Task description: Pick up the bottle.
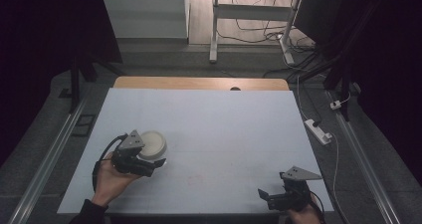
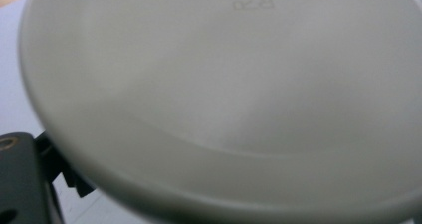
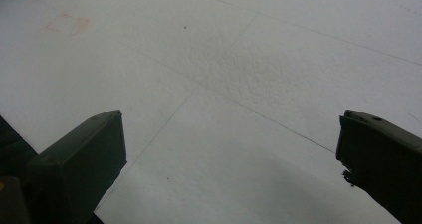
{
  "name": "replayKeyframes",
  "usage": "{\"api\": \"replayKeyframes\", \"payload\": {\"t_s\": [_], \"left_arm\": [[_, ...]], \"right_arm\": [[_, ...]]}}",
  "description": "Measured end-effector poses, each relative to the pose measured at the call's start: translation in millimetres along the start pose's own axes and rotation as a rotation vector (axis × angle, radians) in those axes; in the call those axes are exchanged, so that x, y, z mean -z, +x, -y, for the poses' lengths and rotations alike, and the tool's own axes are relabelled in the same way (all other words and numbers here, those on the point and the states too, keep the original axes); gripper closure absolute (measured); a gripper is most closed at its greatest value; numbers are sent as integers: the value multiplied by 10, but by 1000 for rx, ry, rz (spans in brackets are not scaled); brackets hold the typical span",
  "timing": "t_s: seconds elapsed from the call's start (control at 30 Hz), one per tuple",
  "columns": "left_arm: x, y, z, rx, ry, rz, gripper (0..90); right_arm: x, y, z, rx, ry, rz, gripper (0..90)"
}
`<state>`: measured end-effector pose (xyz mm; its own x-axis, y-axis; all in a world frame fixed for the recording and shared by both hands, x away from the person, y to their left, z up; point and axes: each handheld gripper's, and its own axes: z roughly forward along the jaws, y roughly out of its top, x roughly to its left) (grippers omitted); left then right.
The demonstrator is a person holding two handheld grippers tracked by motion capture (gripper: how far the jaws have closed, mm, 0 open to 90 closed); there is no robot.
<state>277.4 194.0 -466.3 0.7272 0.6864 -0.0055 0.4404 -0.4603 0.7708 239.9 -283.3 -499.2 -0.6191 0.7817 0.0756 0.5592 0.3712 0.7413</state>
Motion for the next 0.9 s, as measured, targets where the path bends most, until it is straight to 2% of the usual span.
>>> {"api": "replayKeyframes", "payload": {"t_s": [0.53, 0.9], "left_arm": [[-207, -119, -389, -76, -3, 49, 73], [-364, -202, -560, -109, -2, 78, 73]], "right_arm": [[0, -2, 1, 4, 1, -2, 0], [-4, 2, 0, 11, 6, -2, 0]]}}
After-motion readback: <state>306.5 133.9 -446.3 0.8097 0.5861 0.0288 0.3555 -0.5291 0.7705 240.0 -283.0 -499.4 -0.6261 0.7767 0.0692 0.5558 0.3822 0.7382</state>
